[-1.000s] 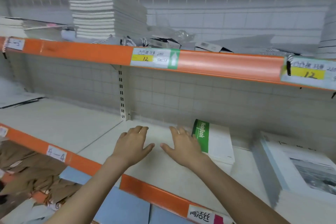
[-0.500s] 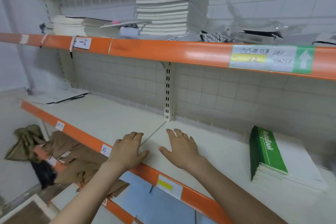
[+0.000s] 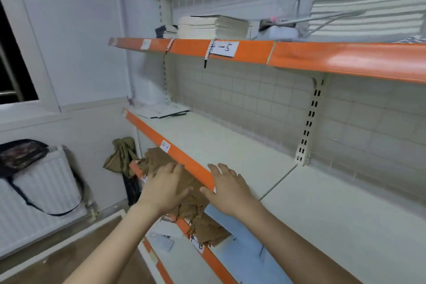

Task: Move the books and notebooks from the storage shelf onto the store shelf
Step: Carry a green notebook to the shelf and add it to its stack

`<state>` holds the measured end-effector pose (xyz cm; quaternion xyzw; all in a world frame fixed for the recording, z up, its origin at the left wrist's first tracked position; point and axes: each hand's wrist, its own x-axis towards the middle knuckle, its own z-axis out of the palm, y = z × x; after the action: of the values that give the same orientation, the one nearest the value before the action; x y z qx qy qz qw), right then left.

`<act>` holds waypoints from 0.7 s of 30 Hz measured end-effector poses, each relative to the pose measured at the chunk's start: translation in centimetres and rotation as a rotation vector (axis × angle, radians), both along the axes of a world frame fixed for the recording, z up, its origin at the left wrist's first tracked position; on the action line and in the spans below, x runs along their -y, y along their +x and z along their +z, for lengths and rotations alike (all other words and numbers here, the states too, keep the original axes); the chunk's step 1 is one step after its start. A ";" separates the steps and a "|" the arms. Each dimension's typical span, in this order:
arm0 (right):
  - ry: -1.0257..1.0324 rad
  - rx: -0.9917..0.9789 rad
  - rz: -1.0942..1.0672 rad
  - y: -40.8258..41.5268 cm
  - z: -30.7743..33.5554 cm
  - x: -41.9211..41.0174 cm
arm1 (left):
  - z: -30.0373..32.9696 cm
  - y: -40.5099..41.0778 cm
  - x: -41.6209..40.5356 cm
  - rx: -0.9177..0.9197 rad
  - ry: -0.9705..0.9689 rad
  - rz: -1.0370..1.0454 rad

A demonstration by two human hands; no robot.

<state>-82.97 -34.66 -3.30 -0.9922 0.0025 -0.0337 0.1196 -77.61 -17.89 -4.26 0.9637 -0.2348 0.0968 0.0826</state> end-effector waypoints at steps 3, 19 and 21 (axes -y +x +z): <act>0.001 -0.002 0.069 2.4 -0.4 -2.8 | -0.8 1.0 -3.3 -0.035 -0.012 0.071; -0.184 0.100 0.260 22.2 -2.5 -13.4 | -2.1 17.8 -14.7 -0.036 0.015 0.220; -0.177 0.106 0.252 25.8 -2.4 -14.5 | -1.8 21.2 -15.9 -0.030 0.039 0.226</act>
<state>-57.20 -20.19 -5.65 -0.9882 -0.1313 -0.0708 0.0351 -56.38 -2.02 -6.08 0.9868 -0.1252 0.0863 0.0561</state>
